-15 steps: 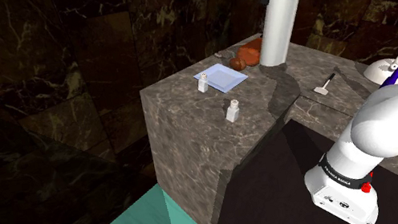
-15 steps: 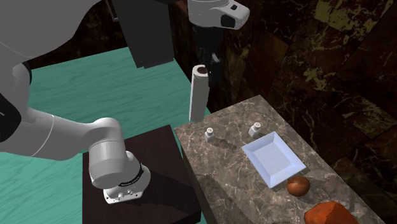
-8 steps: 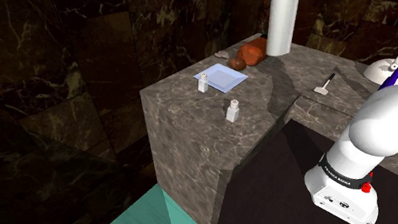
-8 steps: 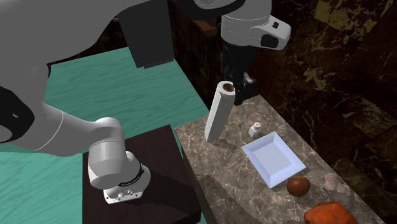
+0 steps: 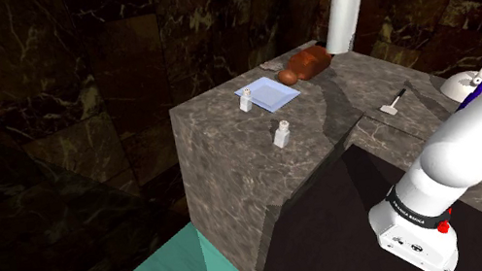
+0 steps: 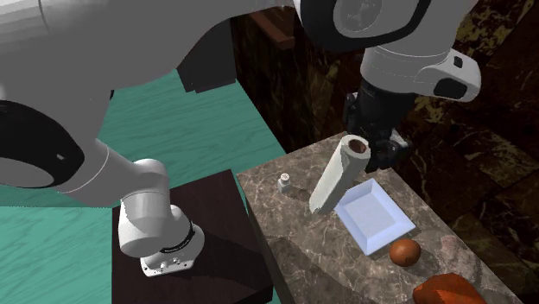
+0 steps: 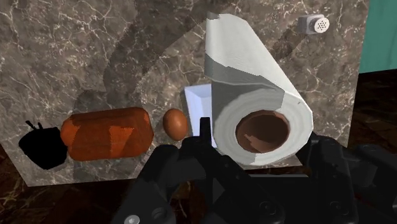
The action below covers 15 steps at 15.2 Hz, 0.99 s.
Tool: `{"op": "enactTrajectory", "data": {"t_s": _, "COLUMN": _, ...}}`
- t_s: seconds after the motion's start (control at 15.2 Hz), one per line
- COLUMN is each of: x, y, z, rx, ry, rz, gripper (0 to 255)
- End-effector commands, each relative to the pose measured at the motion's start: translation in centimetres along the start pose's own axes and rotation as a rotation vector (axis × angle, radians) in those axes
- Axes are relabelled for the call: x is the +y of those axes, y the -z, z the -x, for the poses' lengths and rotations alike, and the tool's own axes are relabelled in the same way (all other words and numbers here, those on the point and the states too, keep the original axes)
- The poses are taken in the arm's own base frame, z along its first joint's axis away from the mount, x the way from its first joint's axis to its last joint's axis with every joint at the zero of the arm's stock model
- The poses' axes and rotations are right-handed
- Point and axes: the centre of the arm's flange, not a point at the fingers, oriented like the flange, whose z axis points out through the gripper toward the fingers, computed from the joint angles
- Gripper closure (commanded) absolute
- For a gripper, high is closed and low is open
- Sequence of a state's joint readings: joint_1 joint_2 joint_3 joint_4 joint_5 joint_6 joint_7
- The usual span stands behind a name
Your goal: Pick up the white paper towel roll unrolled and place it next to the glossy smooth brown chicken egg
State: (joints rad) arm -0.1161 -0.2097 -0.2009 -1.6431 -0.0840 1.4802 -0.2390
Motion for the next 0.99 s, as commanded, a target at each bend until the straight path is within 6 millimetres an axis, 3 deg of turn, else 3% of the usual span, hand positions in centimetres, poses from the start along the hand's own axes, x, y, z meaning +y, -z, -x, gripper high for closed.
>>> {"op": "enactTrajectory", "data": {"t_s": 0.0, "x": 2.5, "y": 0.0, "z": -1.2, "rx": 0.0, "ry": 0.001, "rz": 0.001, "gripper": 255}}
{"op": "enactTrajectory", "data": {"t_s": 0.46, "x": 10.7, "y": -0.5, "z": -5.4, "rx": 0.0, "ry": 0.001, "rz": 0.001, "gripper": 255}}
{"op": "enactTrajectory", "data": {"t_s": 0.92, "x": 11.0, "y": -3.7, "z": -5.6, "rx": 0.0, "ry": 0.001, "rz": 0.001, "gripper": 255}}
